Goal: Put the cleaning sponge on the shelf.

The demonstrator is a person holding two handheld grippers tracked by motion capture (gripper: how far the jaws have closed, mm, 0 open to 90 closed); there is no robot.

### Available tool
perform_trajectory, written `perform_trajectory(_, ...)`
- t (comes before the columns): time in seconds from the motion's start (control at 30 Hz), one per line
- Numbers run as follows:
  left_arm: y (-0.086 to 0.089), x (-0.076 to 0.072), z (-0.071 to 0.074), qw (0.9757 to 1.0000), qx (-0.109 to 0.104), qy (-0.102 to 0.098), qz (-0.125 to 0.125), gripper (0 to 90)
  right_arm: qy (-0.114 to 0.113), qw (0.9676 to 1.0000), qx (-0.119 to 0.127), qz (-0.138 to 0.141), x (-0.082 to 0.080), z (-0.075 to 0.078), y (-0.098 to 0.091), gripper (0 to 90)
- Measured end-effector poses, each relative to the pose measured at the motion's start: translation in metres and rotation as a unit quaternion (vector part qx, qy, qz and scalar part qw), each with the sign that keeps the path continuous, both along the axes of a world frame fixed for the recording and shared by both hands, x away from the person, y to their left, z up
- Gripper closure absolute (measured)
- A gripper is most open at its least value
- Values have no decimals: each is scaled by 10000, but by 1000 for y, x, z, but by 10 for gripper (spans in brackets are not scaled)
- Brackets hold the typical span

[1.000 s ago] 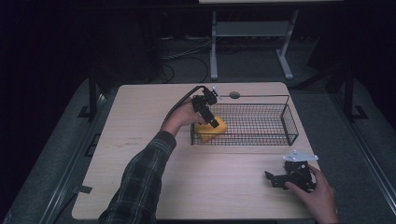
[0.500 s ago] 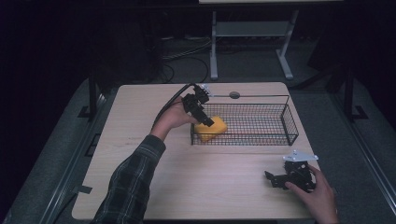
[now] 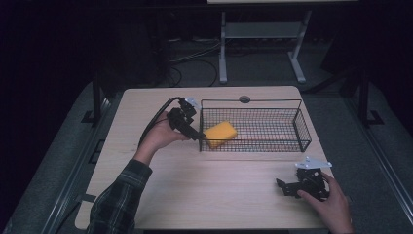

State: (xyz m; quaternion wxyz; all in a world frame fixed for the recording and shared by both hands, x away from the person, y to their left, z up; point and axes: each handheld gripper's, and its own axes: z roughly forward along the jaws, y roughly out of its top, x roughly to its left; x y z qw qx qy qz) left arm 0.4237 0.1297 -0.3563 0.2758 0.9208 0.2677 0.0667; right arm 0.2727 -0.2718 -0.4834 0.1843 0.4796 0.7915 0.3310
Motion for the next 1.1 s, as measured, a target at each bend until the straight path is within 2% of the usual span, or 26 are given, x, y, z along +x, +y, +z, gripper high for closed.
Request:
perform_trajectory(0.23,29,-25,-10,9996,-170,-67,220,175,1,10000,0,-1,0,0,0,12)
perform_trajectory(0.43,48,-47,-22,9993,-167,-32,331,175,1,10000,0,-2,0,0,0,12)
perform_trajectory(0.73,69,-76,-42,9985,-236,-72,486,175,2,10000,0,-4,0,0,0,12)
perform_trajectory(0.87,75,-87,-51,9983,-200,-100,542,175,2,10000,0,-2,0,0,0,12)
perform_trajectory(1.1,90,-108,-74,9960,-282,-329,786,174,3,10000,1,-4,0,0,0,12)
